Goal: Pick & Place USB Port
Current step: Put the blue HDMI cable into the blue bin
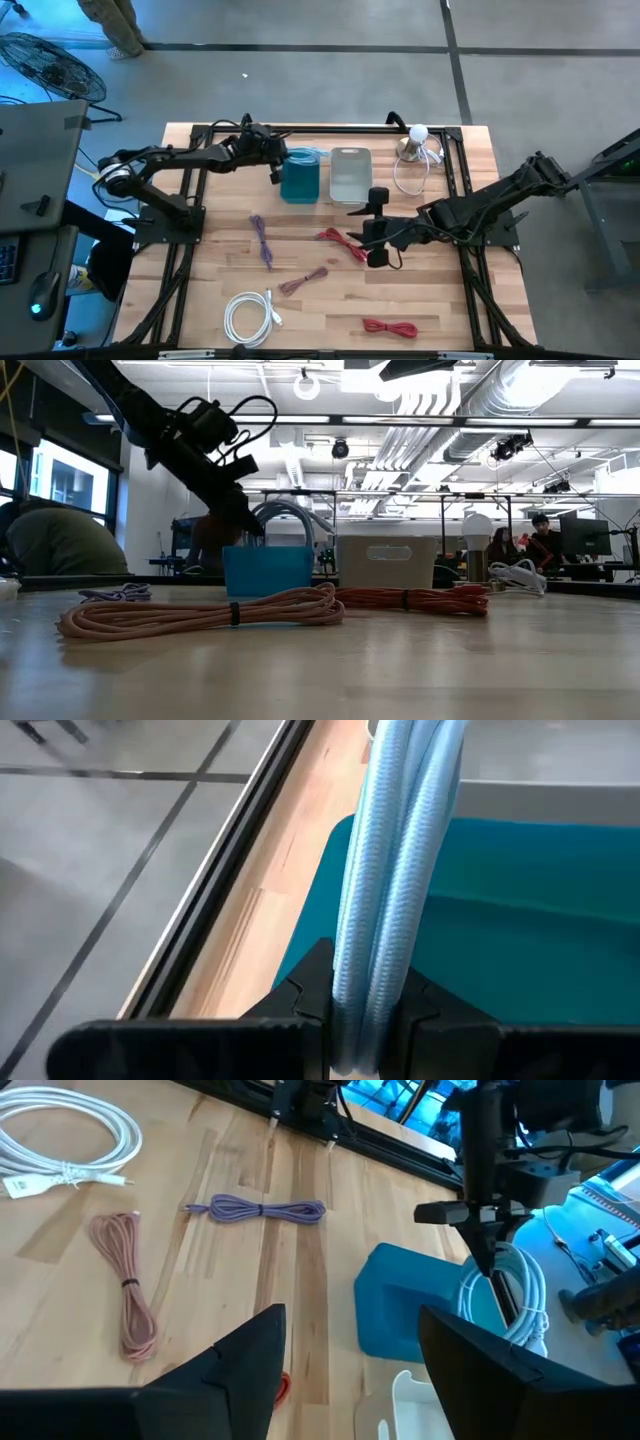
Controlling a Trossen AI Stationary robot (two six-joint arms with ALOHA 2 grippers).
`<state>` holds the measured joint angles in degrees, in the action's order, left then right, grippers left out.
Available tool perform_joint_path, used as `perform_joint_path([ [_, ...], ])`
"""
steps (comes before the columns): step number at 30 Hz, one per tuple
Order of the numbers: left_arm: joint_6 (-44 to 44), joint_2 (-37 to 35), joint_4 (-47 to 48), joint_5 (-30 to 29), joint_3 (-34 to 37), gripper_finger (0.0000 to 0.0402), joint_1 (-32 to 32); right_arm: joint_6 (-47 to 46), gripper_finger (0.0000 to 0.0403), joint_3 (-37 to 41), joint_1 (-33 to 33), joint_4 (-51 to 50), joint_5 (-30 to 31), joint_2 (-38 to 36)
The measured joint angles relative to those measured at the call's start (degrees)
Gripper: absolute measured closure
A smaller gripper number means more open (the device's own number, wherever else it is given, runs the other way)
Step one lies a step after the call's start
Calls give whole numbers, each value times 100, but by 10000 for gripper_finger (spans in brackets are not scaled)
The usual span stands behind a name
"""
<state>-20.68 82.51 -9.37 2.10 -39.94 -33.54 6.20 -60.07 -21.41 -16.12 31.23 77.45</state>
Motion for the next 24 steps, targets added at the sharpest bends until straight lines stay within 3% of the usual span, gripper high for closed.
perform_joint_path([
  [3, -7, 58, -109, 65, 0, 361, 0, -22, 182, 0, 0, -44, -56, 0],
  [14, -21, 71, 25, 105, 13, 238, 19, -43, 183, 0, 0, -78, -170, 0],
  [24, -21, 72, 66, 294, 13, 193, 17, -170, 183, 0, -2, -81, -260, 0],
])
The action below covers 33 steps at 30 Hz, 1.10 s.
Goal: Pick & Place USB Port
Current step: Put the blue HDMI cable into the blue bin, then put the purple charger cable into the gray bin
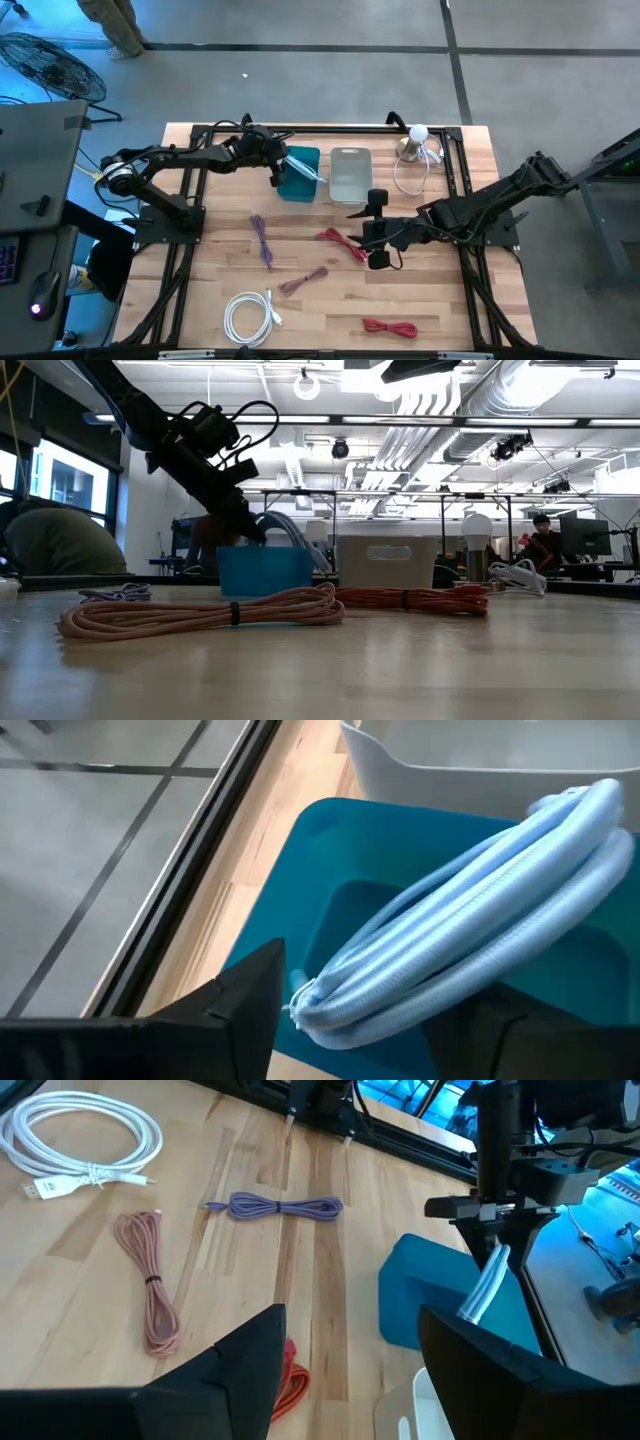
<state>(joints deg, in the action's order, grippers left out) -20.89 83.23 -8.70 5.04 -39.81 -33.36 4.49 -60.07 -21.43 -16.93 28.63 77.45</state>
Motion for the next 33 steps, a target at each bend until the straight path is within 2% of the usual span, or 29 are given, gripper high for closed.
perform_joint_path([
  [7, 17, 369, -170, 242, 2, 177, 47, 0, 182, 0, 0, -4, -109, 0],
  [10, -71, 375, -643, 626, 4, 172, 48, -2, 183, 0, 2, -10, -366, 0],
  [13, -87, 158, -1075, 1187, 0, 168, 37, -2, 182, 0, -2, -43, -412, 0],
  [17, -200, -407, -582, 1441, -285, 165, 89, -2, 182, 0, 0, -83, -327, 0],
  [22, -721, -1090, 676, 1138, -600, 164, 469, 27, 182, 0, 0, -159, 96, -13],
  [30, -1064, -2025, 2214, 172, -675, 164, 1384, -191, 182, 0, -130, -1024, 1595, -494],
  [33, -1037, -2223, 2827, -49, -675, 164, 1693, -429, 183, 0, -288, -1394, 1968, -847],
])
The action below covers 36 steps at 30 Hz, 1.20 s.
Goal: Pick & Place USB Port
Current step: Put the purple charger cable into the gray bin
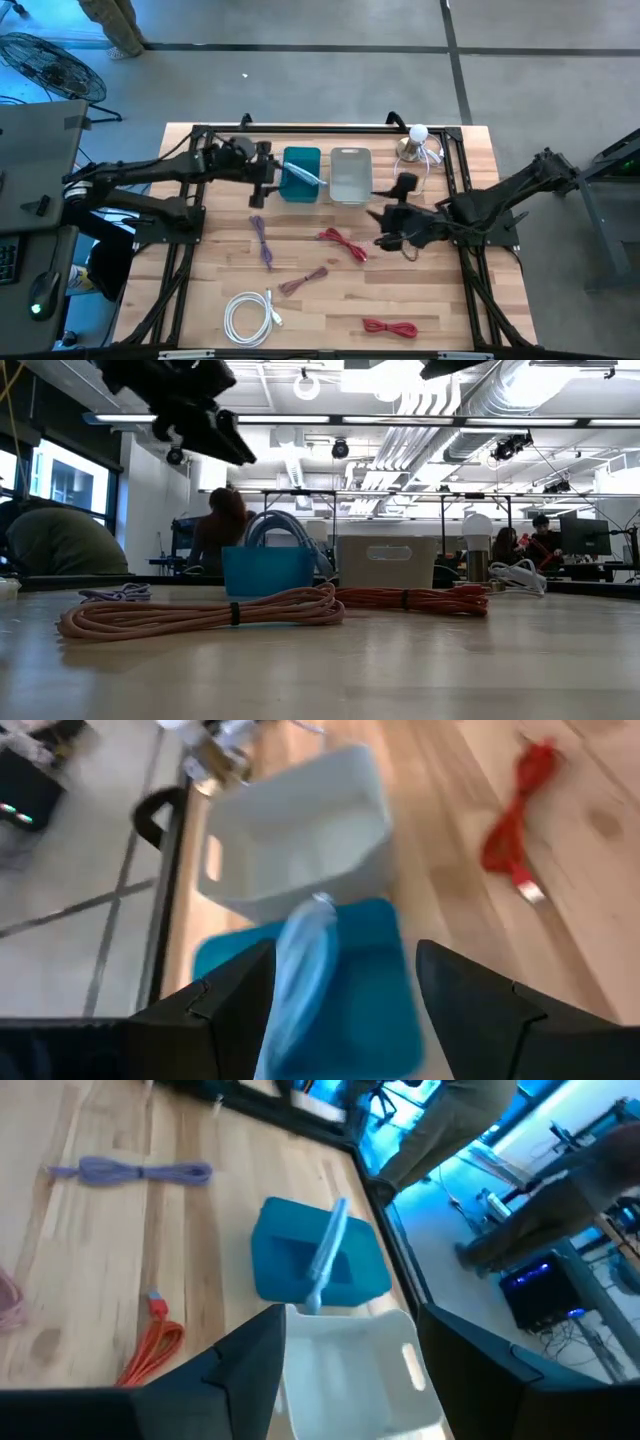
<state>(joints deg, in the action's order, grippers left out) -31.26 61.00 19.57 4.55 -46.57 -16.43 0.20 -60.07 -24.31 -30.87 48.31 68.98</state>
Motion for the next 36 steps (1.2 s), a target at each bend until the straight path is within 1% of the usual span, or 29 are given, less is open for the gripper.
perform_joint_path([
  [3, 11, -65, 406, -69, 2, 164, 321, -359, 182, 0, -159, -446, 131, -407],
  [5, 30, -82, 420, -213, 2, 164, 552, -721, 183, 0, -247, -855, 125, -683],
  [10, 4, -79, 535, -634, 2, 164, 924, -2133, 183, 0, -372, -2170, 170, -1178],
  [12, 37, -79, 666, -692, 2, 164, 993, -2573, 182, 169, -407, -2353, 316, -1309],
  [15, 160, -79, 820, -709, 2, 164, 1069, -2863, 183, 797, -460, -2196, 618, -1559],
  [18, 300, -79, 891, -723, 35, 164, 1167, -2884, 182, 1595, -443, -1563, 673, -1838],
  [21, 410, -79, 903, -857, 137, 165, 1288, -2663, 183, 2348, -414, -462, 677, -2106],
  [26, 719, -77, 938, -889, 287, 165, 1507, -1536, 182, 3243, -414, 1818, 643, -2386],
  [29, 957, -77, 953, -541, 347, 165, 1664, -752, 182, 3593, -414, 2989, 482, -2440],
  [32, 1348, -79, 1283, -294, 352, 165, 1888, -281, 182, 3778, -414, 3630, 95, -2447],
  [34, 1671, -75, 1729, -253, 352, 165, 2049, -139, 182, 3836, -413, 3760, -201, -2441],
  [36, 2097, -75, 2088, -251, 352, 165, 2196, -151, 183, 3851, -412, 3797, -338, -2440],
])
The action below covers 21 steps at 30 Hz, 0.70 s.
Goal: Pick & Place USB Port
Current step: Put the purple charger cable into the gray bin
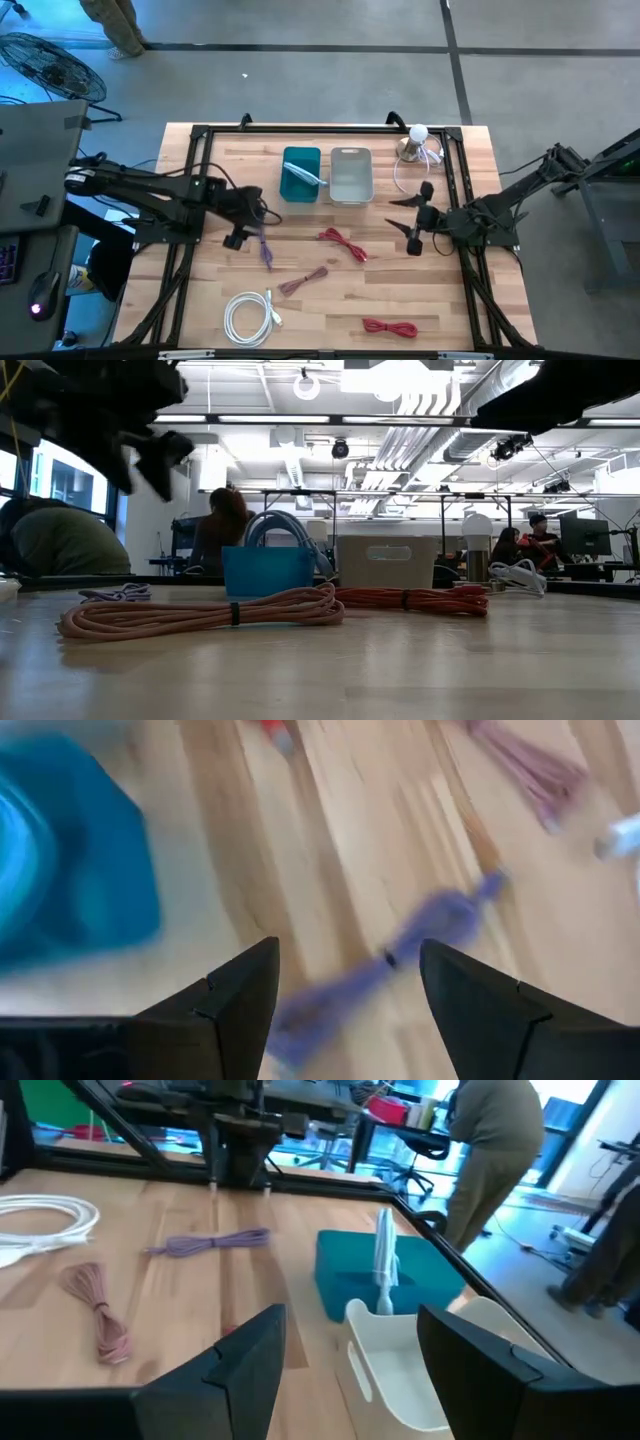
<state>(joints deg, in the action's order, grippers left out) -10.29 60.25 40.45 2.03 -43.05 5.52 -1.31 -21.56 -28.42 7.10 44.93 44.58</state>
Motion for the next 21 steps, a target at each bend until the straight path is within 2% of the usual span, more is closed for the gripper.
perform_joint_path([
  [3, 514, 0, 78, -1, 4, 165, 209, -21, 183, -2, 2, 6, -73, 0],
  [6, 463, 0, -21, 11, 4, 165, 442, -29, 182, -2, 2, 6, -94, 2],
  [11, -1016, 2, 276, -108, 4, 165, 853, -154, 183, -2, 2, 6, -105, 4],
  [15, -1935, 2, 469, -442, 4, 165, 1071, -287, 183, -2, 4, 6, -301, 4],
  [21, -2846, 46, 498, -742, 4, 165, 1140, -602, 183, -2, 3, 8, -339, 4],
])
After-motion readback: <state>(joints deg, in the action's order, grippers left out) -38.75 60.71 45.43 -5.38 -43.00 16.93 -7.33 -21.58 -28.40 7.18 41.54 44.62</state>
